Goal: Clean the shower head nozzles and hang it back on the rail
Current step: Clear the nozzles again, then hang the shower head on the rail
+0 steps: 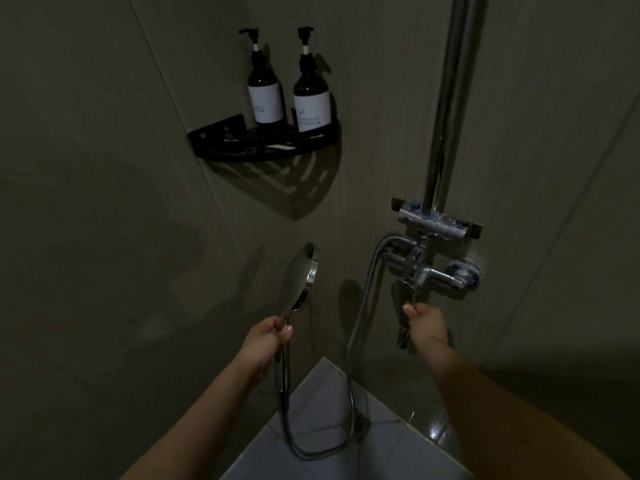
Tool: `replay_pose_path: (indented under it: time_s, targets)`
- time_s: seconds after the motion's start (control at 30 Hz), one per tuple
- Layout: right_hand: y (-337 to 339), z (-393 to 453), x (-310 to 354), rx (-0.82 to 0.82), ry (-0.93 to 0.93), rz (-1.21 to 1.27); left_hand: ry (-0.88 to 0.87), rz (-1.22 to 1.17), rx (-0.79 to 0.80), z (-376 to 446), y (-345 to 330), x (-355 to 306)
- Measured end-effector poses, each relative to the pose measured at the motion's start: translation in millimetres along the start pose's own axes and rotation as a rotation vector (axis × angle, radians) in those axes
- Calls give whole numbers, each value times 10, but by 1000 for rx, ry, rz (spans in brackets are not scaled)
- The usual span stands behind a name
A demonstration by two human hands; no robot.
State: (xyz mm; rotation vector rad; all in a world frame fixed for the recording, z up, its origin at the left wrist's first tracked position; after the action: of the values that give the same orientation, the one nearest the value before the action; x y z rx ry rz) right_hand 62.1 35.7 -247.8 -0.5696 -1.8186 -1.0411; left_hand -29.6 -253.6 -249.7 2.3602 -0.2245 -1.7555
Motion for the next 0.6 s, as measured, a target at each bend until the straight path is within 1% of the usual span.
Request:
replay_pose_path:
  time_s: [0.1, 0.37, 0.4, 0.43, 0.5, 0.53, 0.57, 0.6]
  targets:
    - [-4, -1, 1, 8, -4, 0, 1, 15, 5, 14, 10, 33]
    - [-15, -30, -3, -40, -2, 19, 17, 19, 12, 100, 59, 132]
    - [-14, -57, -2, -78, -5, -5, 11, 20, 9, 108, 68, 134]
    - [-2, -98, 0, -157, -13, -22, 3, 19, 3, 115, 79, 136]
    - [18, -239, 26, -361, -45, -17, -2, 21, -3, 116, 104, 132]
    - [12, -326, 58, -435, -79, 19, 0, 23, -7, 122, 121, 139]
    - [-35, -397, 92, -455, -117, 69, 2, 25, -9, 118, 138, 139]
    - [-113, -450, 126, -422, -151, 113, 6, 23, -11, 117, 156, 140]
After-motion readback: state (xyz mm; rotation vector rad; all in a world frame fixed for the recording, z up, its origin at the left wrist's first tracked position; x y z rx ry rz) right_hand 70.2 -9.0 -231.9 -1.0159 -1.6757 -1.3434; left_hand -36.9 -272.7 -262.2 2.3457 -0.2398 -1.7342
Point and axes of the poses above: each hand's wrist, its own z-axis towards the middle knuckle, its own y-axis out of the back of the hand, x = y × z, the point moved 5 cm from there along z, towards the middle knuckle, and after that the axes turned 15 degrees about -x, right-handed, at the moved point
